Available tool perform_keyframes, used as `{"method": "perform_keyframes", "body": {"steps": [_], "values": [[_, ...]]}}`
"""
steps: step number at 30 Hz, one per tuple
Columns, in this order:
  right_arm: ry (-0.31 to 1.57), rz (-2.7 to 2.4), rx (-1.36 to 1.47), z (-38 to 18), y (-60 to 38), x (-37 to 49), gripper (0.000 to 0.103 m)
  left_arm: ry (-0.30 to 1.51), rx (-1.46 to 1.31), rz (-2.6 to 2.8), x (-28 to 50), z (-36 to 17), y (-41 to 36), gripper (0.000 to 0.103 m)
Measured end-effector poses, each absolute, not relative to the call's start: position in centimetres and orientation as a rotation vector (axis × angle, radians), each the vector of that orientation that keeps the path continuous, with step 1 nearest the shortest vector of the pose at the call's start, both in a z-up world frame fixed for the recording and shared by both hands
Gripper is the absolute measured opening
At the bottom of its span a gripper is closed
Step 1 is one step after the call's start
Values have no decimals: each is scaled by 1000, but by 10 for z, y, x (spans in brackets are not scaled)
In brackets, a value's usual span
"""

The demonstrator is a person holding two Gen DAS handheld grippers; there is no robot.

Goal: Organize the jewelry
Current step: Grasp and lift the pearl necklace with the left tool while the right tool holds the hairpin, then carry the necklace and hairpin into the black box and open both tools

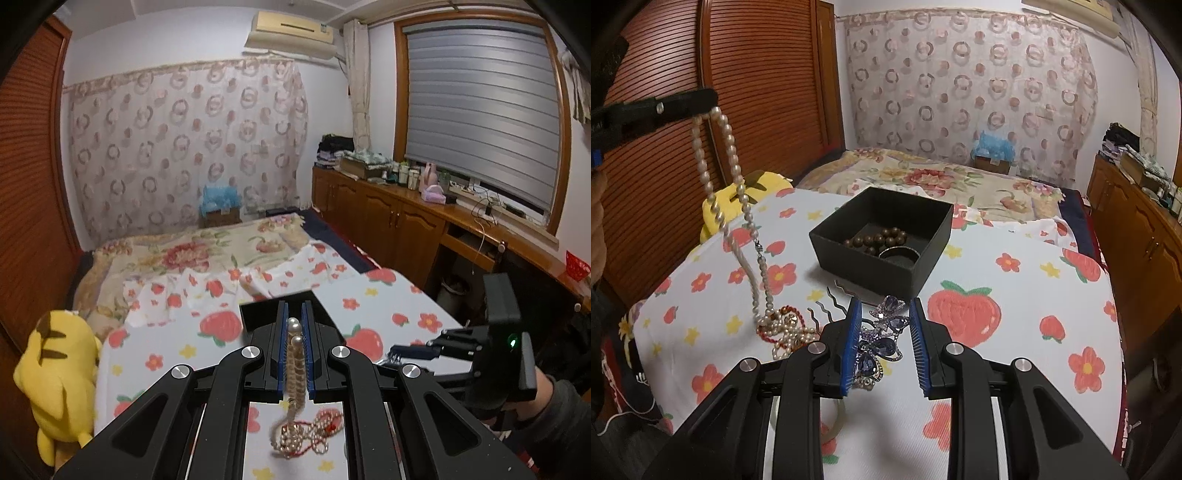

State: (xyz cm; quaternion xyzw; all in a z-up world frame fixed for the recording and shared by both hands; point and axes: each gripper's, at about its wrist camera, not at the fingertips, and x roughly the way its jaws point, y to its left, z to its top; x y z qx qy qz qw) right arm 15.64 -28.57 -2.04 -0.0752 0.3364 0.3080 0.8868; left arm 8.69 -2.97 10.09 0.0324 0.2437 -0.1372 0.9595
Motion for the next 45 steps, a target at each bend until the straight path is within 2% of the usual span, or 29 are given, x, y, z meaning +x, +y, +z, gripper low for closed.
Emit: {"method": "perform_keyframes", "body": {"steps": [11,29,45], "values": [[684,637,-143,-10,-281,177,29,455,76,-234,103,125,-29,7],[676,602,-97,2,-273,231,29,440,124,-187,170,160,-52,7],[716,604,-129,-20,-243,260,29,549,119,-138,224,103,-52,7]]}}
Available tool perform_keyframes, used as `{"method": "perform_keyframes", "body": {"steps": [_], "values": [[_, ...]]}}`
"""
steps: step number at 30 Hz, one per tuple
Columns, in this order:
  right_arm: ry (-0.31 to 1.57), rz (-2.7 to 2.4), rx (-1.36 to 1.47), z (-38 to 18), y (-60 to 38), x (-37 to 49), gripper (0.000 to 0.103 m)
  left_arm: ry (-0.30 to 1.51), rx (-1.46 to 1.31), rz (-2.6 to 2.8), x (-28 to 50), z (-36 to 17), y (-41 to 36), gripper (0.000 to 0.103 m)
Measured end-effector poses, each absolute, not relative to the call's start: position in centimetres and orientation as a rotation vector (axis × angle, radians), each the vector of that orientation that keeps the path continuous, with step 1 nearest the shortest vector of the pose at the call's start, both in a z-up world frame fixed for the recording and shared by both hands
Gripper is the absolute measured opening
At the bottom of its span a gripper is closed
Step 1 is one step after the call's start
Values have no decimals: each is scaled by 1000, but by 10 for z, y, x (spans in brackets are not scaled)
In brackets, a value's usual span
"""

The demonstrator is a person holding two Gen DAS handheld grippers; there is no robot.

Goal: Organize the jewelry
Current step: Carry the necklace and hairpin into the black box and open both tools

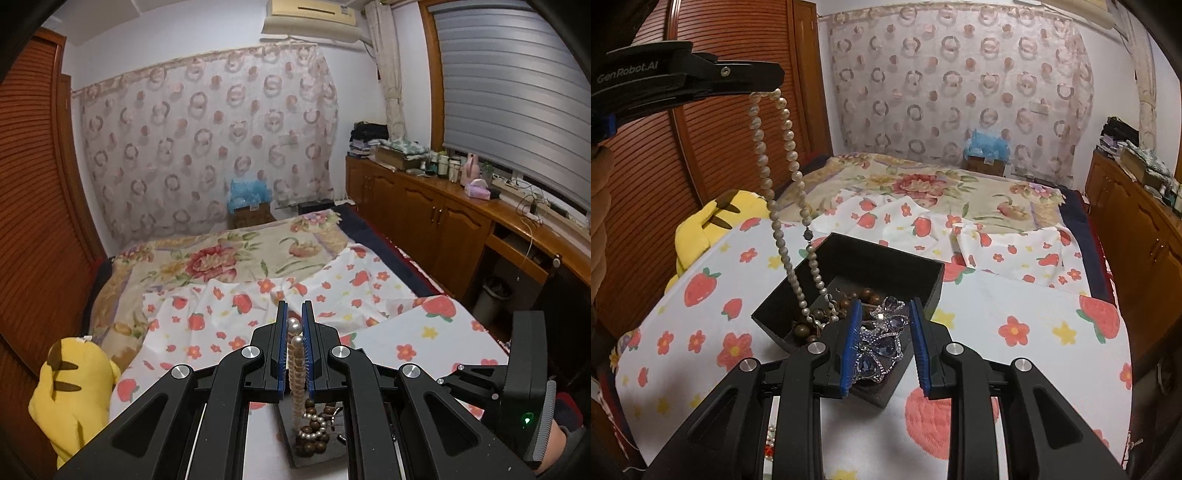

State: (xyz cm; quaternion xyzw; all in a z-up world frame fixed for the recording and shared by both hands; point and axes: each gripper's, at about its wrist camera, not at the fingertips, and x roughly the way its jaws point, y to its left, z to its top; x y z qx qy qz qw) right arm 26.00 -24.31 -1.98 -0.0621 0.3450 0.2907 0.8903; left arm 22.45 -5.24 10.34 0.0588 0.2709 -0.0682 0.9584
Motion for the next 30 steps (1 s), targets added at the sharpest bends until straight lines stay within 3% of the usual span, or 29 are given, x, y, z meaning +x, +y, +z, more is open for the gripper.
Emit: {"method": "perform_keyframes", "body": {"steps": [10,13,21,23,30], "values": [[745,605,-75,-40,-233,276,30,582,116,-131,230,88,-48,7],[741,625,-78,-41,-234,272,41,593,118,-134,232,82,-48,7],[701,623,-113,-33,-250,248,42,630,126,-146,235,68,-54,7],[698,622,-110,-33,-256,240,42,627,139,-147,232,67,-57,21],[688,639,-66,-37,-280,206,42,622,139,-160,203,57,-55,33]]}}
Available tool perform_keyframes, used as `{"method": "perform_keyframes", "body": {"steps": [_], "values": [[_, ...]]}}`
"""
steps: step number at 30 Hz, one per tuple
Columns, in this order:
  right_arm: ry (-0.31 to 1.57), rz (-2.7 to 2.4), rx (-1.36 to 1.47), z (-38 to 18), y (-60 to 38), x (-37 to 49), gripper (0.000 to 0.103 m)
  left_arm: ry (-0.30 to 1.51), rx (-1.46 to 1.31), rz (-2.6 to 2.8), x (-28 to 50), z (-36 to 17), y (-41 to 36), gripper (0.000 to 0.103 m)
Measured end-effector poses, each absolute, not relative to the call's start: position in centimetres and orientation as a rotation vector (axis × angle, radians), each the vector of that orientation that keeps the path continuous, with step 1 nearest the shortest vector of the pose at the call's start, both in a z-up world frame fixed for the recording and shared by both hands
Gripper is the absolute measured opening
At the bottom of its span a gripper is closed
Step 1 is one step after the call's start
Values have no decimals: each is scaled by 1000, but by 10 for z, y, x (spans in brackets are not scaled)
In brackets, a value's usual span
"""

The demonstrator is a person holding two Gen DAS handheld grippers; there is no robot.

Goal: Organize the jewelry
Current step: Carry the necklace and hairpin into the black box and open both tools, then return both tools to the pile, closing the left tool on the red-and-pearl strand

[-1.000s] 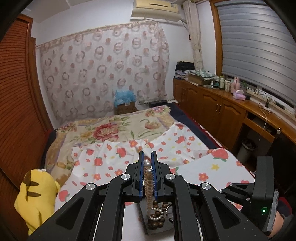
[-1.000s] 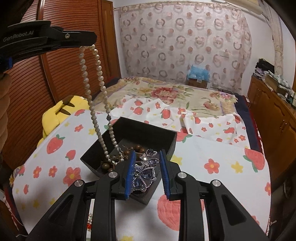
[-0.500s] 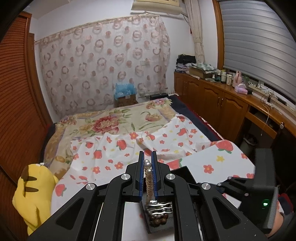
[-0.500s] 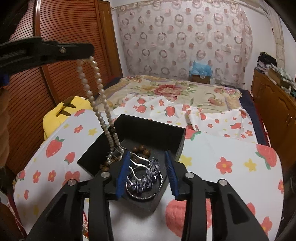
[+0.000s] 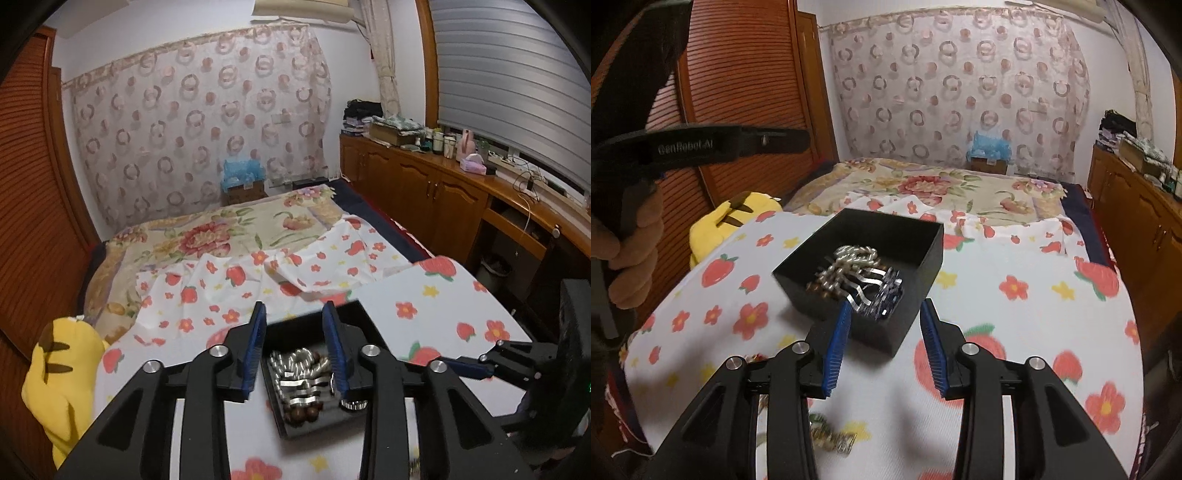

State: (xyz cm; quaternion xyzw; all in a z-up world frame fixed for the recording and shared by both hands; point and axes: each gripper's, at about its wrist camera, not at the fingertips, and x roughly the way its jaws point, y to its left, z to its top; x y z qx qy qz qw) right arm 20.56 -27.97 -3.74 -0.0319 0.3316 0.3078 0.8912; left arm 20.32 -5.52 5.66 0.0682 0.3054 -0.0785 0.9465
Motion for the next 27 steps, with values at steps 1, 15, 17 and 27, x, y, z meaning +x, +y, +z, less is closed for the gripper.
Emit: {"method": "perform_keyframes", "body": {"steps": [1,15,17,27], "values": [[689,642,-62,-38,-282,203,42,623,137,-160,200,54,-54,38],[745,715,-151,-63,-277,141,41,694,120,-171,148,1,-25,64],[757,728,-176,-68,-275,134,32,706,110,-180,139,-8,-22,63],[834,768,-244,-88,-267,116,22,756,81,-238,99,-43,-25,58]]}}
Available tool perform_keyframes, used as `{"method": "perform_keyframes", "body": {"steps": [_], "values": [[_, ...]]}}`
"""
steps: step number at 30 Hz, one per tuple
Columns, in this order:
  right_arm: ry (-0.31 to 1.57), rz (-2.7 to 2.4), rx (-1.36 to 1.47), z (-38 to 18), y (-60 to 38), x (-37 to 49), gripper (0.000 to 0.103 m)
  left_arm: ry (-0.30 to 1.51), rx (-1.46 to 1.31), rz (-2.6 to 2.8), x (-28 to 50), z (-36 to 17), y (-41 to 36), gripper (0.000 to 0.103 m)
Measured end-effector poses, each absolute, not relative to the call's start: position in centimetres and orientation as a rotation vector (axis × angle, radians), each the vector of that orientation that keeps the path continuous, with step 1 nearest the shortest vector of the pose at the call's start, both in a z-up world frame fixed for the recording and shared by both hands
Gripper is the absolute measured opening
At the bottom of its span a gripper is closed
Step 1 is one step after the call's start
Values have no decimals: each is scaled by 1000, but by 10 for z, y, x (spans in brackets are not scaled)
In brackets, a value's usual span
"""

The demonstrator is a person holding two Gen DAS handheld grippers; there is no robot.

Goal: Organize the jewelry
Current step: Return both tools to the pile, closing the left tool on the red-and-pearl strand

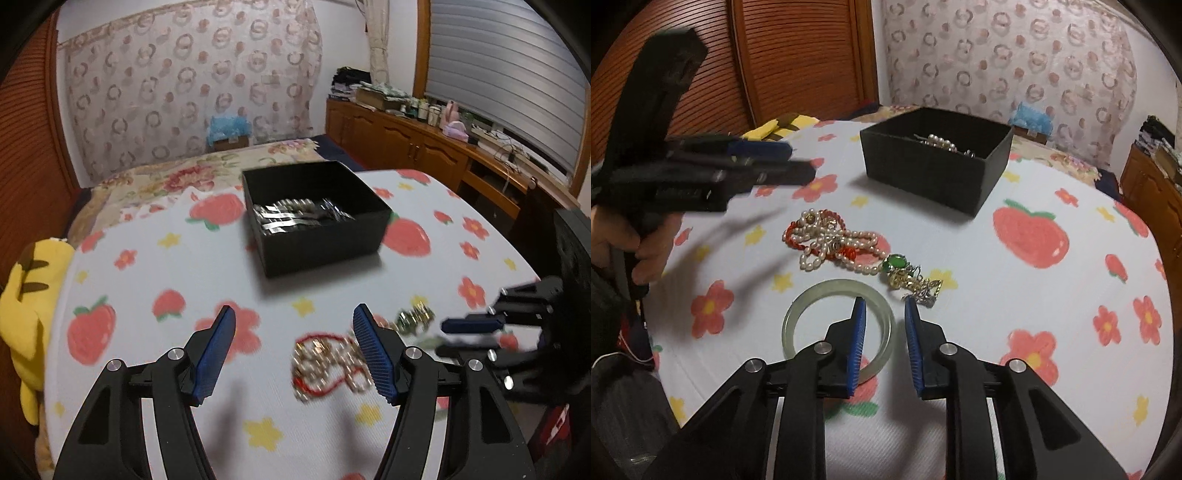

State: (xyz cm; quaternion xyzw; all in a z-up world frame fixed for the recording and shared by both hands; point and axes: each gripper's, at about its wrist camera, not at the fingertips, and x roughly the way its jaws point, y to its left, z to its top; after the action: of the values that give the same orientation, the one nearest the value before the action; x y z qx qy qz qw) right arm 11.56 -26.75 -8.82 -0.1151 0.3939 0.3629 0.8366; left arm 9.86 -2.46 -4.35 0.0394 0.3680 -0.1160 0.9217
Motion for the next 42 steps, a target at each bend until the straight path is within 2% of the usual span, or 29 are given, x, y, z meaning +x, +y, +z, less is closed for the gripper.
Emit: {"method": "perform_keyframes", "body": {"steps": [2,4,5,8,14,31,32,33,42], "values": [[846,768,-257,-90,-266,116,15,777,74,-261,93,-51,-27,46],[858,758,-281,-93,-264,116,9,790,72,-283,88,-55,-33,40],[856,756,-292,-92,-264,116,9,795,76,-290,87,-56,-35,33],[857,728,-297,-91,-265,116,9,811,81,-319,82,-62,-43,23],[852,723,-296,-91,-268,116,9,840,101,-335,81,-71,-53,11],[835,705,-330,-92,-264,114,9,905,33,-322,106,-83,-48,10],[836,706,-329,-92,-264,114,9,904,39,-321,107,-83,-48,4],[835,706,-328,-93,-264,114,9,906,43,-322,107,-84,-50,4],[835,706,-328,-93,-264,114,9,827,16,-322,89,-60,-43,4]]}}
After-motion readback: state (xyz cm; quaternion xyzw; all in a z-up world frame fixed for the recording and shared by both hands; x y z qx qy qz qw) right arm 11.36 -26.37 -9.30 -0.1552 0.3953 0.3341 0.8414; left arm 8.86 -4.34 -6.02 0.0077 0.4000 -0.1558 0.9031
